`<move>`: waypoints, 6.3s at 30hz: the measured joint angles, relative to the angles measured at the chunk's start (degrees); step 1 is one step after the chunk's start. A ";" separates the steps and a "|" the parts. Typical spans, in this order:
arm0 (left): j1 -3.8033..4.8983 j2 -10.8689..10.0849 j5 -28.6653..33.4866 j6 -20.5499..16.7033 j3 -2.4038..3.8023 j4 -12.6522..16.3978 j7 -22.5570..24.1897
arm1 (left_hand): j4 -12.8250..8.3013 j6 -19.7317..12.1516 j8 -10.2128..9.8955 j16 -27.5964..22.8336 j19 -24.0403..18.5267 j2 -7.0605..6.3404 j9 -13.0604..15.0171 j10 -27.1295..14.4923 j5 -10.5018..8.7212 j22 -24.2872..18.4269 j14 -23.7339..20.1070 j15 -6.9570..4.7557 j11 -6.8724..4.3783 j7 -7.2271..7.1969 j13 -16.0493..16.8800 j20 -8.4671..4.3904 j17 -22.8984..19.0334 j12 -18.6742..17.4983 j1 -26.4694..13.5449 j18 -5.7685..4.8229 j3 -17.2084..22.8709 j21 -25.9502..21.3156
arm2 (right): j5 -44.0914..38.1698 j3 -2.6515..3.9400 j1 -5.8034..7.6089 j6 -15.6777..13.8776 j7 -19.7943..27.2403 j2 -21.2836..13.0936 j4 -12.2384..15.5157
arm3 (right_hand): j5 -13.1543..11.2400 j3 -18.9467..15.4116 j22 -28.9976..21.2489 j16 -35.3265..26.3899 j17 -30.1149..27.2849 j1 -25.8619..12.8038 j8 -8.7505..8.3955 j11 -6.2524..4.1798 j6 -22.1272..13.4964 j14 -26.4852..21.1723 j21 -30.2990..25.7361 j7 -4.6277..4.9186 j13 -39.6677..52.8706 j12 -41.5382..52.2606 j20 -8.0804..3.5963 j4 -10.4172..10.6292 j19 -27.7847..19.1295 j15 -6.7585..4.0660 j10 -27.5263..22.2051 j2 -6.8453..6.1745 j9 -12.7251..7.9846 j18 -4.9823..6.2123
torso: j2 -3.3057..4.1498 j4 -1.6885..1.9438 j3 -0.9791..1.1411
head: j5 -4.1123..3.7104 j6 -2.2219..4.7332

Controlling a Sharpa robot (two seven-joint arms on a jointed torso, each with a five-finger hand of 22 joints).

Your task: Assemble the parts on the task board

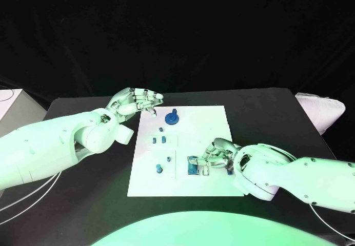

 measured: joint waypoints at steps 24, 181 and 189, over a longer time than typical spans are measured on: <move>0.00 -0.04 0.01 0.00 -0.01 -0.03 -0.18 | 0.24 0.00 0.00 0.00 0.00 0.00 0.01 0.00 0.00 -0.05 -0.22 0.22 0.00 0.00 0.00 0.00 0.00 0.00 0.00 0.00 -0.23 0.00 | -2.66 -0.01 -0.35 1.01 6.11 -1.22 1.51 | -4.94 2.87 -0.01 0.00 0.04 14.17 0.44 -0.40 -0.21 0.21 1.10 -0.20 -0.01 0.69 -0.20 -0.33 0.21 -0.21 0.01 -2.22 -0.56 -0.86 | 0.00 0.07 -0.06 | 0.10 -0.14; -0.43 0.08 4.18 1.88 -0.20 -0.72 -2.36 | 0.55 0.21 0.74 0.00 0.40 0.91 -0.05 -0.92 0.00 -0.14 -0.21 0.21 0.10 -0.20 -0.39 0.00 0.00 0.22 0.32 0.00 0.41 -0.41 | -1.95 0.11 2.41 0.31 15.76 -15.75 1.40 | -5.79 7.85 -0.03 0.00 0.03 18.18 -4.11 1.47 -5.03 0.12 -0.01 2.78 0.01 0.22 0.85 -0.40 -0.01 1.18 0.01 -4.13 -4.12 -0.85 | -0.64 -0.21 -0.30 | -1.86 0.42; -0.59 -0.09 4.11 1.92 -0.20 -0.70 -2.29 | 0.55 0.21 0.73 0.00 0.40 0.91 -0.13 -0.92 0.00 -0.14 -0.42 0.42 0.10 -0.20 -0.39 0.01 0.00 0.22 0.32 0.00 0.41 -0.41 | -6.13 0.02 1.74 0.89 15.33 -18.71 1.64 | -5.79 7.01 0.00 0.00 0.03 17.83 -4.11 1.47 -4.44 0.12 -0.01 2.48 0.00 -0.05 1.06 -0.10 0.20 1.17 0.01 -4.73 -4.11 -0.85 | -0.70 -0.29 -0.30 | -2.21 0.24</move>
